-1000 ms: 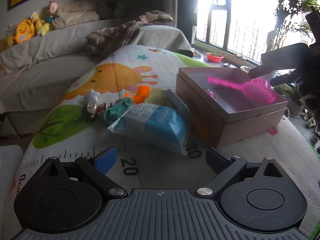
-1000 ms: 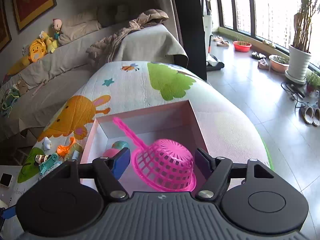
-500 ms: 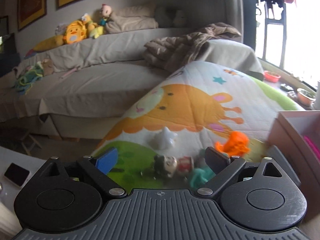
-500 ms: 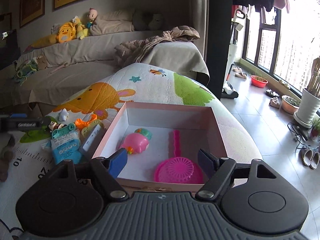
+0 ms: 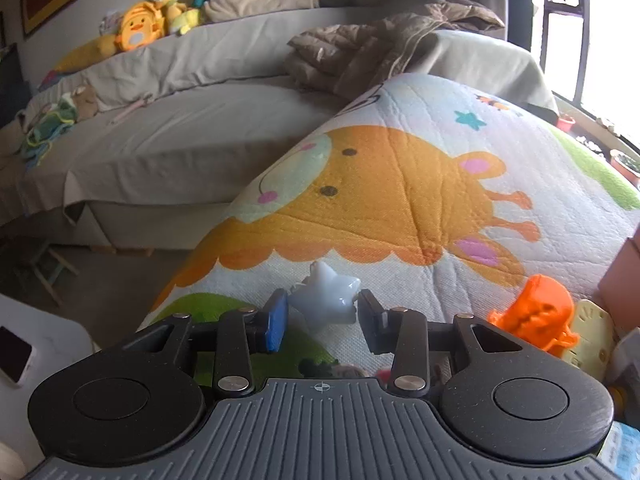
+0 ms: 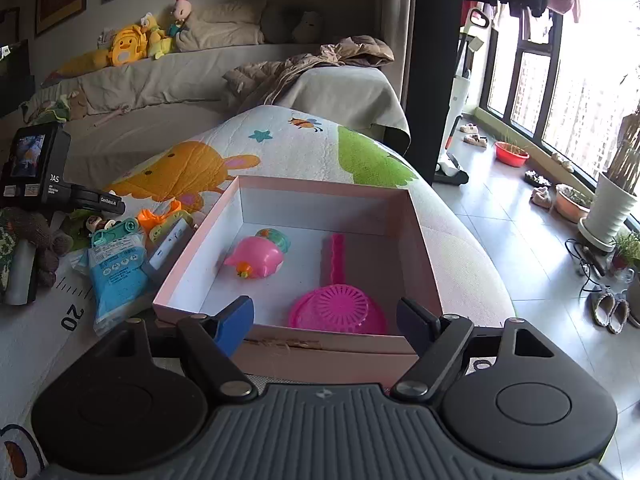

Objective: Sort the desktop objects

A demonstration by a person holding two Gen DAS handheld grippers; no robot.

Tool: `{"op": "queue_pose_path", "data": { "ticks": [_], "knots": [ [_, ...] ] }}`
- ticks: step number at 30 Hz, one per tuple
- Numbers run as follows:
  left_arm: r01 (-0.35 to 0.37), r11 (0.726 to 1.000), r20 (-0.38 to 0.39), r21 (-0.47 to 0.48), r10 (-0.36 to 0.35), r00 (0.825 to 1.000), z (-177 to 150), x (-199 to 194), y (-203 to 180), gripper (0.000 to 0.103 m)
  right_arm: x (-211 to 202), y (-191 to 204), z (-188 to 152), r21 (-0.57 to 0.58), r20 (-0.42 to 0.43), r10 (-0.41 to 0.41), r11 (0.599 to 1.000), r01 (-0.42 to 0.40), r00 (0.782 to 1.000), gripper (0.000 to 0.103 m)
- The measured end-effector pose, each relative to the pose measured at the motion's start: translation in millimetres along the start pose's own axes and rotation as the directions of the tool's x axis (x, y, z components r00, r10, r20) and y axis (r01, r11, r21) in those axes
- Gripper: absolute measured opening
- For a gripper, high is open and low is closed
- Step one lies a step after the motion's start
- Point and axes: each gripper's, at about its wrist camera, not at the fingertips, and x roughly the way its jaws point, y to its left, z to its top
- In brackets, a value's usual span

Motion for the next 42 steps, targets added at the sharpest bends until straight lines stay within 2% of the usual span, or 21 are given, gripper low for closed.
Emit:
{"op": "queue_pose_path", "data": {
  "ticks": [2,4,8,11,13,15,18,20,22,24,29,35,39,41,42],
  "knots": [
    [0.034,0.999,0.042,0.014,-0.035,0.999,-5.4,-23.2,-1.4,0.042,1.2,5.9,0.4,-0.01,0.002,0.012,1.0,-0.012,1.0,0.079],
    [0.106,0.994,0.086,0.018,-0.107,0.99,-14.9,-56.0,-1.9,0.042,2.8,11.8,1.1,-0.021,0.001,0.026,0.999,-0.026,1.0,0.079],
    [0.275,0.958,0.122,0.086,-0.284,0.951,-47.9,-122.7,-10.8,0.042,6.4,25.7,1.7,-0.042,-0.004,0.051,0.998,-0.051,0.999,0.079],
    [0.339,0.928,0.092,0.156,-0.355,0.93,-83.6,-154.5,-23.7,0.043,4.0,37.3,2.9,-0.069,0.01,0.068,0.995,-0.067,0.998,0.079],
    [0.343,0.921,0.066,0.187,-0.36,0.931,-104.7,-162.6,-30.2,0.043,-1.2,47.9,4.2,-0.101,0.03,0.082,0.992,-0.079,0.996,0.079],
    [0.318,0.925,0.045,0.207,-0.334,0.941,-125.0,-164.1,-33.2,0.043,-6.7,58.8,6.3,-0.141,0.05,0.101,0.986,-0.093,0.994,0.079],
    [0.298,0.937,0.01,0.181,-0.305,0.952,-142.3,-159.1,-26.0,0.048,-13.4,77.1,8.6,-0.201,0.068,0.132,0.973,-0.116,0.989,0.079],
    [0.285,0.946,0.006,0.153,-0.29,0.957,-147.4,-157.7,-16.2,0.056,-14.0,88.8,10.1,-0.236,0.07,0.15,0.963,-0.13,0.986,0.079],
    [0.271,0.954,0.024,0.131,-0.277,0.961,-150.0,-161.6,-7.1,0.073,-11.0,99.8,10.6,-0.261,0.062,0.163,0.955,-0.141,0.985,0.079],
    [0.26,0.959,0.033,0.111,-0.265,0.964,-150.2,-163.2,-0.1,0.079,-4.5,114.7,11.3,-0.288,0.045,0.184,0.944,-0.163,0.982,0.079],
    [0.257,0.961,0.019,0.101,-0.26,0.965,-148.0,-162.2,7.1,0.084,20.7,148.9,12.8,-0.345,-0.032,0.249,0.906,-0.245,0.968,0.079],
    [0.259,0.961,-0.008,0.1,-0.26,0.966,-148.8,-160.3,7.7,0.086,71.4,184.0,22.6,-0.397,-0.075,0.213,0.89,-0.225,0.974,0.079],
    [0.253,0.962,-0.021,0.102,-0.252,0.968,-150.3,-160.9,8.1,0.089,103.2,196.1,22.2,-0.394,-0.177,0.208,0.88,-0.263,0.962,0.079],
    [0.257,0.96,-0.026,0.107,-0.255,0.966,-151.9,-162.5,8.9,0.091,102.1,198.0,19.2,-0.399,-0.202,0.212,0.874,-0.278,0.956,0.064],
    [0.262,0.959,-0.028,0.111,-0.261,0.965,-152.8,-163.5,9.1,0.092,98.3,194.1,20.0,-0.357,-0.228,0.239,0.881,-0.31,0.944,0.054]
  ]
}}
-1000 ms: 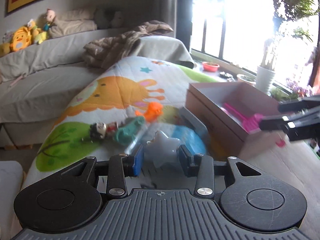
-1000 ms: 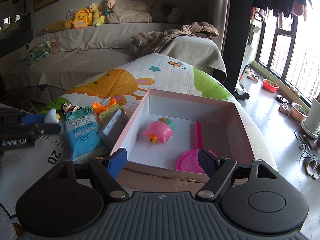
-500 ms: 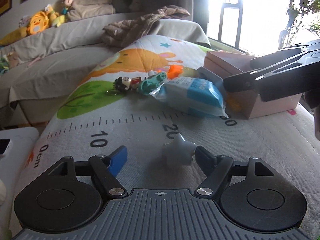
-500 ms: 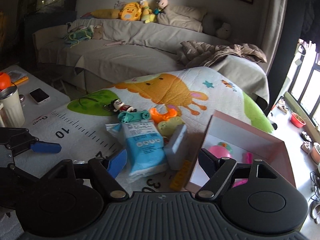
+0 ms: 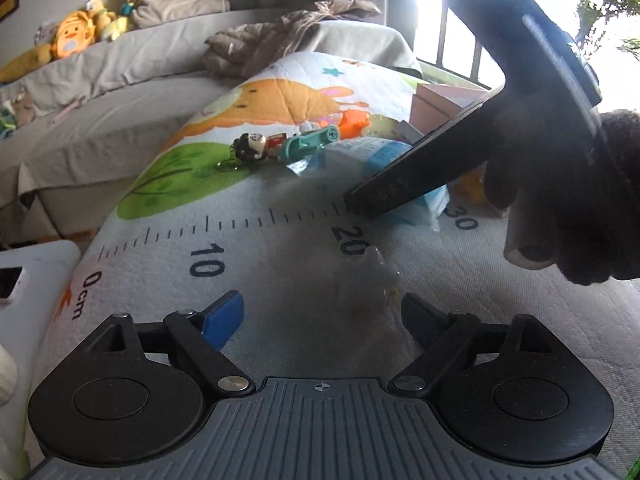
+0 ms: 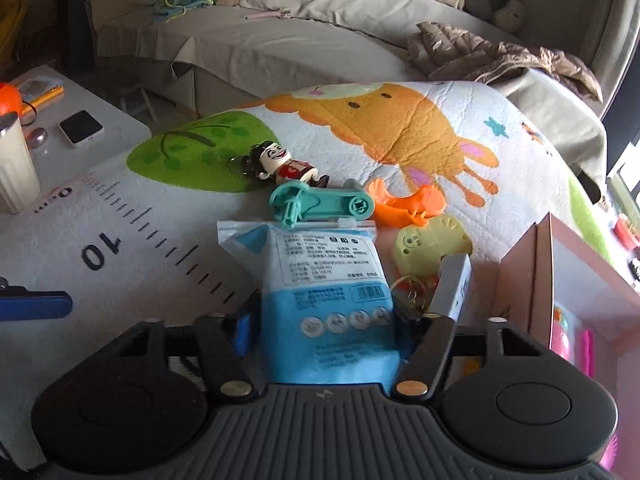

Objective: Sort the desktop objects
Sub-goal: 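Grasp the blue wet-wipe pack with the right tool and lift it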

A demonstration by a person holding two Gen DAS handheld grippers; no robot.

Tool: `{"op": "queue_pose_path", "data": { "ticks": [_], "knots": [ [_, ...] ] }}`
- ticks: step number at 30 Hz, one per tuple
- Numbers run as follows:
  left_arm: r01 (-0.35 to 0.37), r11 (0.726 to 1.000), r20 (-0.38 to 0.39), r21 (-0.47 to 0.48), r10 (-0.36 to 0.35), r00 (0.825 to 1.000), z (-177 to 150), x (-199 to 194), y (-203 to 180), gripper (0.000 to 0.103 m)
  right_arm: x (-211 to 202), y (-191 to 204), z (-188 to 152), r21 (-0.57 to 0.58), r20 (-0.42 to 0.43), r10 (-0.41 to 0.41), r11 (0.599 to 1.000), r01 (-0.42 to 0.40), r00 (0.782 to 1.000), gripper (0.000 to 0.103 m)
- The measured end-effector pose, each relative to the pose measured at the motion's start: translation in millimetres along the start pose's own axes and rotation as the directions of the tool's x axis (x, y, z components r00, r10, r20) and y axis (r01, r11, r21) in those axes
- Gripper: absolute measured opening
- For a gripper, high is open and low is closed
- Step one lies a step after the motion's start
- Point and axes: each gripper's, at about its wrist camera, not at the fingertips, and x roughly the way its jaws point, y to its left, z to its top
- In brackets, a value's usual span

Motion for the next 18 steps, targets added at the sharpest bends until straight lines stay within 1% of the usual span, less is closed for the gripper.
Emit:
{"op": "queue_pose_path", "data": {
  "ticks": [2,3,5,8,10,11,14,17,18],
  "knots": [
    [0.013,1.0,-0.003,0.01,-0.013,1.0,-2.1,-1.9,-1.2,0.093,-14.5,-6.3,-5.1,0.08,-0.013,0.086,0.993,-0.085,0.996,0.052],
    [0.019,1.0,-0.004,0.014,-0.019,1.0,-2.8,-2.8,-2.4,0.093,-23.6,-8.4,-9.8,0.107,-0.005,0.112,0.988,-0.11,0.994,0.052],
    [0.037,0.999,-0.006,0.021,-0.037,0.999,-4.2,-4.8,-5.1,0.094,-46.6,-12.0,-23.6,0.138,0.024,0.127,0.982,-0.129,0.992,0.052],
    [0.063,0.998,-0.02,0.023,-0.063,0.998,-5.2,-5.9,-9.5,0.094,-84.6,-19.2,-50.1,0.159,0.073,0.117,0.979,-0.127,0.99,0.052],
    [0.077,0.997,-0.029,0.025,-0.076,0.997,-4.9,-6.4,-13.3,0.094,-105.9,-25.2,-69.7,0.169,0.089,0.099,0.979,-0.113,0.991,0.052],
    [0.086,0.996,-0.031,0.027,-0.085,0.996,-3.9,-6.1,-16.3,0.094,-115.2,-26.9,-81.3,0.167,0.092,0.078,0.981,-0.093,0.993,0.052],
    [0.093,0.995,-0.036,0.036,-0.091,0.995,0.2,-1.4,-25.8,0.094,-131.2,-30.3,-113.6,0.165,0.081,-0.009,0.986,-0.004,0.997,0.052],
    [0.1,0.994,-0.046,0.048,-0.098,0.994,5.9,6.5,-35.5,0.094,-133.8,-40.9,-141.8,0.24,0.026,-0.065,0.969,0.056,0.998,0.052],
    [0.107,0.993,-0.049,0.05,-0.105,0.993,7.7,8.6,-38.7,0.094,-134.7,-44.4,-149.7,0.268,0.021,-0.058,0.962,0.051,0.998,0.054]
  ]
}}
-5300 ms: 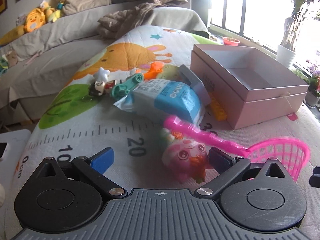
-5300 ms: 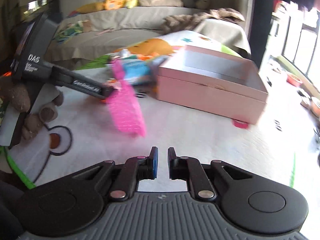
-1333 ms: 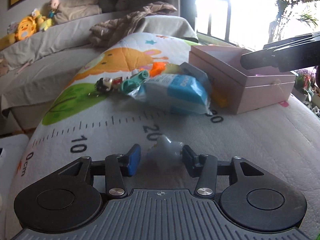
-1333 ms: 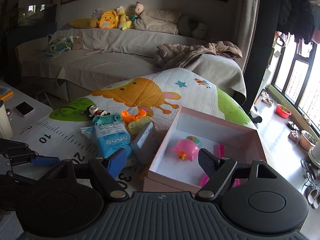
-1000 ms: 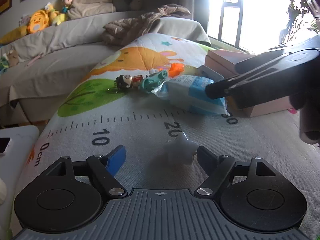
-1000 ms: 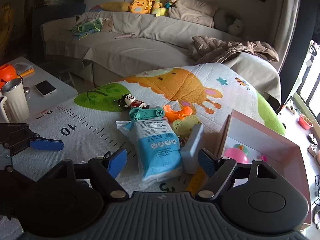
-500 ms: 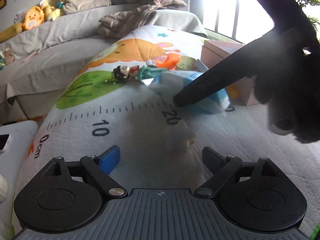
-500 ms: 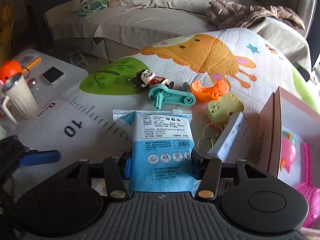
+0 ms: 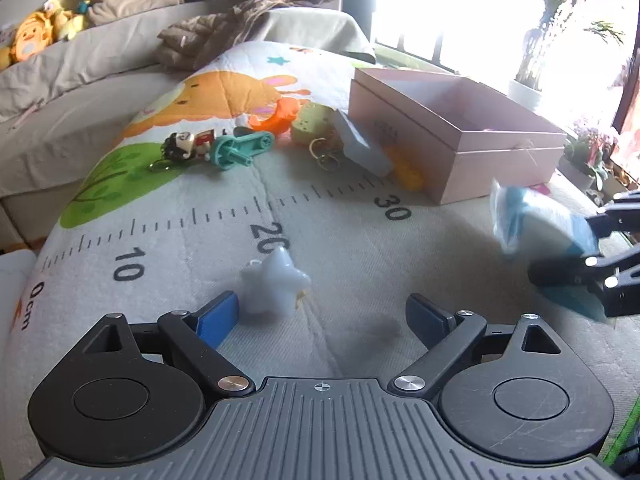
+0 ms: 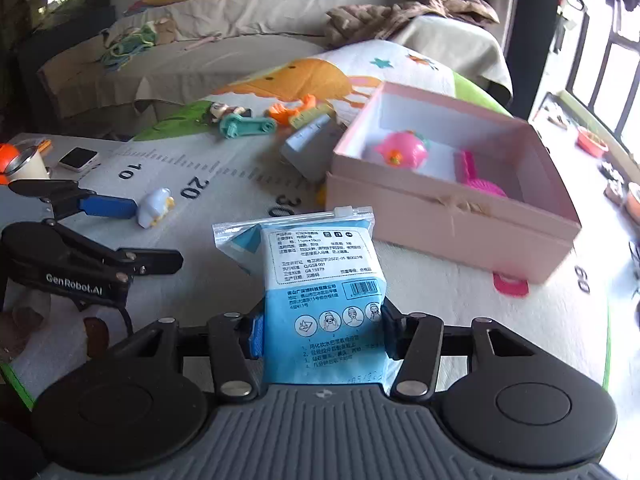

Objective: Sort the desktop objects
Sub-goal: 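Grasp the blue wet-wipe pack with the right tool and lift it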

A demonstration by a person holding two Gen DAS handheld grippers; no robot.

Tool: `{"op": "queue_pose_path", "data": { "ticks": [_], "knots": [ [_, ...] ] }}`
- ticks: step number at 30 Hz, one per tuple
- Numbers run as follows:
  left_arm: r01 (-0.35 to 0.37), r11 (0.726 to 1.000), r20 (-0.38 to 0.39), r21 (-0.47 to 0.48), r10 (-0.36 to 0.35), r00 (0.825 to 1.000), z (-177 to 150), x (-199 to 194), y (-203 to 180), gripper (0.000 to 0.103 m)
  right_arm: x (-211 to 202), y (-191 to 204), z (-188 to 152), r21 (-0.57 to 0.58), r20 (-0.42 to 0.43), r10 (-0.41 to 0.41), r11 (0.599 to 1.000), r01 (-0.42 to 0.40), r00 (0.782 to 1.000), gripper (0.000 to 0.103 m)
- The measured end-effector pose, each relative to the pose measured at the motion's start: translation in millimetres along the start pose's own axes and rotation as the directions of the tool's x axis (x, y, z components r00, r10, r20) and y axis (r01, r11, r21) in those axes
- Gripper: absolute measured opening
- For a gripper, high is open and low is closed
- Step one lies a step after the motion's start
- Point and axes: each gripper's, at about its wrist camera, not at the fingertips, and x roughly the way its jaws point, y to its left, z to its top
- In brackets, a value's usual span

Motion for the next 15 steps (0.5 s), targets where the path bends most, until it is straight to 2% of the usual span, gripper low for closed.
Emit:
{"op": "queue_pose_path", "data": {
  "ticks": [3,7,11,15],
  "knots": [
    [0.018,1.0,-0.002,0.015,-0.018,1.0,6.2,6.4,-9.8,0.094,-5.3,-7.3,-13.9,0.048,0.017,0.068,0.996,-0.069,0.998,0.058],
    [0.02,0.999,-0.005,0.026,-0.02,1.0,9.0,11.4,-18.5,0.094,-14.0,-5.7,-18.8,0.03,0.072,0.132,0.991,-0.134,0.989,0.07],
    [0.011,0.999,-0.004,0.031,-0.011,1.0,7.6,9.0,-16.8,0.094,-7.9,-4.0,-17.9,0.045,0.083,0.136,0.989,-0.14,0.987,0.071],
    [-0.051,0.998,-0.007,0.031,0.051,0.999,7.7,7.3,-5.8,0.094,-3.2,-5.1,-22.3,0.05,0.091,0.1,0.993,-0.105,0.991,0.072]
  ]
}}
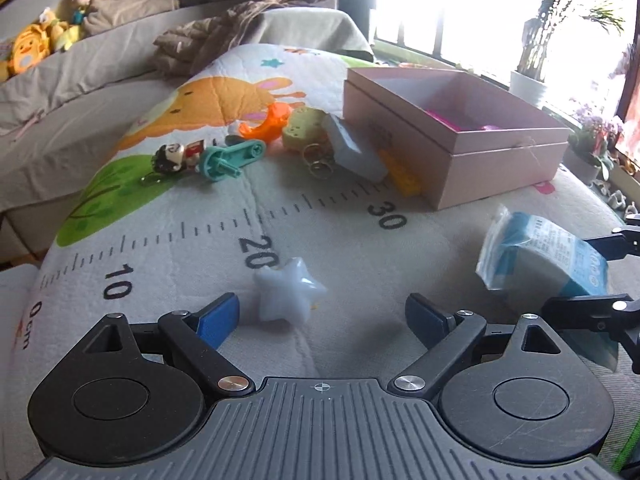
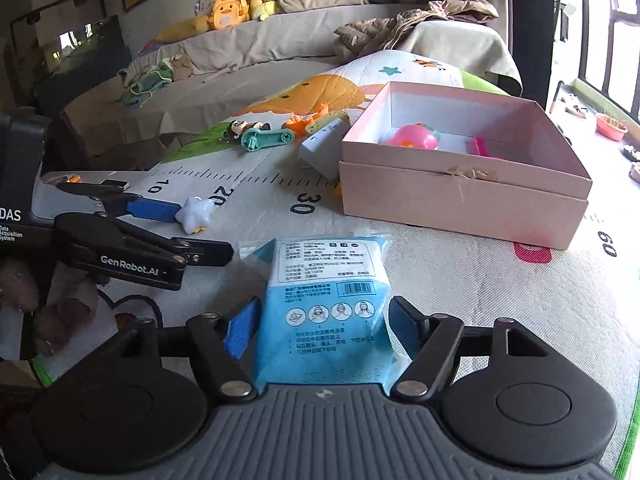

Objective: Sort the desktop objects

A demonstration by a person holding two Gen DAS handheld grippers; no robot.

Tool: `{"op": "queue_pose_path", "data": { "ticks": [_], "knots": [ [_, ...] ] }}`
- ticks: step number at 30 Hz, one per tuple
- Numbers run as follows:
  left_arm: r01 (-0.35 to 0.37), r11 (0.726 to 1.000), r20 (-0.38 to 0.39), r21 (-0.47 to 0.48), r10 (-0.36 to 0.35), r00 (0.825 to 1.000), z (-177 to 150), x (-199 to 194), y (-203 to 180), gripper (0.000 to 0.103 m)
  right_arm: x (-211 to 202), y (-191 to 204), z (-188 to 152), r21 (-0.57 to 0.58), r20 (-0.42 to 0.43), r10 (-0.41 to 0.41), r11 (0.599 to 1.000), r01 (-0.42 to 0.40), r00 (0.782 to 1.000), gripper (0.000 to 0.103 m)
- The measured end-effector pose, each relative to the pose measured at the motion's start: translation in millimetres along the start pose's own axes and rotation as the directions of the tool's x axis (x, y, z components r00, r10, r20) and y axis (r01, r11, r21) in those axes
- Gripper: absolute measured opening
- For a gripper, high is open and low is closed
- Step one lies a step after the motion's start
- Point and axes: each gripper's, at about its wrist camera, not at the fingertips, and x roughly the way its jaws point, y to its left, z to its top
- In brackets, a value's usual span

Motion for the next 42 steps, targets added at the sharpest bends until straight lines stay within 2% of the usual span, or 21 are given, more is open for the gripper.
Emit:
{"op": "queue_pose_path", "data": {
  "ticks": [5,10,12,14,17,21,23,25,28,32,33,36,42],
  "knots": [
    [-0.056,0.998,-0.01,-0.013,0.056,0.998,-0.4,0.7,12.6,0.094,0.2,1.1,-3.6,-0.018,0.005,-0.008,1.0,0.008,1.0,0.076],
    [-0.071,0.997,-0.01,-0.022,0.071,0.997,0.1,1.9,14.7,0.095,-5.9,9.1,-4.2,-0.028,0.011,0.09,0.996,-0.09,0.996,0.078],
    [-0.075,0.997,-0.007,-0.02,0.075,0.997,-0.6,2.4,14.2,0.095,-12.8,8.1,-0.1,-0.034,0.042,0.096,0.995,-0.094,0.995,0.078],
    [-0.076,0.997,-0.004,-0.023,0.076,0.997,-1.5,2.8,14.4,0.096,-20.3,0.9,8.4,-0.03,0.091,0.038,0.999,-0.035,0.995,0.083],
    [-0.076,0.996,-0.002,-0.04,0.076,0.997,-2.5,3.7,15.6,0.097,-27.0,-25.6,25.0,0.038,0.151,-0.1,0.995,0.095,0.984,0.086],
    [-0.083,0.995,0.0,-0.061,0.083,0.997,-2.6,6.1,15.1,0.101,-24.4,-70.6,45.6,0.152,0.188,-0.291,0.952,0.265,0.938,0.086],
    [-0.085,0.994,0.005,-0.064,0.085,0.996,-3.6,6.1,14.6,0.101,-17.9,-93.8,56.1,0.216,0.194,-0.354,0.925,0.313,0.915,0.086],
    [-0.082,0.994,0.014,-0.069,0.083,0.996,-5.7,6.1,15.7,0.102,-8.9,-115.5,64.6,0.28,0.204,-0.373,0.908,0.312,0.905,0.086],
    [-0.066,0.994,0.023,-0.083,0.068,0.997,-7.4,5.9,19.1,0.102,15.1,-143.5,78.0,0.352,0.167,-0.362,0.891,0.288,0.917,0.086],
    [-0.056,0.995,0.029,-0.087,0.059,0.998,-8.2,5.6,20.0,0.103,49.6,-156.5,90.5,0.382,0.104,-0.279,0.897,0.221,0.955,0.083],
    [-0.055,0.995,0.031,-0.089,0.057,0.998,-8.2,5.6,20.2,0.103,56.6,-151.5,93.0,0.369,0.097,-0.272,0.903,0.22,0.957,0.083],
    [-0.049,0.994,0.035,-0.094,0.053,0.998,-8.7,4.9,20.2,0.103,67.7,-137.1,97.0,0.313,0.094,-0.307,0.912,0.265,0.947,0.083],
    [-0.047,0.994,0.037,-0.097,0.051,0.998,-9.1,4.8,20.5,0.103,76.0,-115.6,102.7,0.246,0.099,-0.236,0.947,0.206,0.967,0.083]
  ]
}}
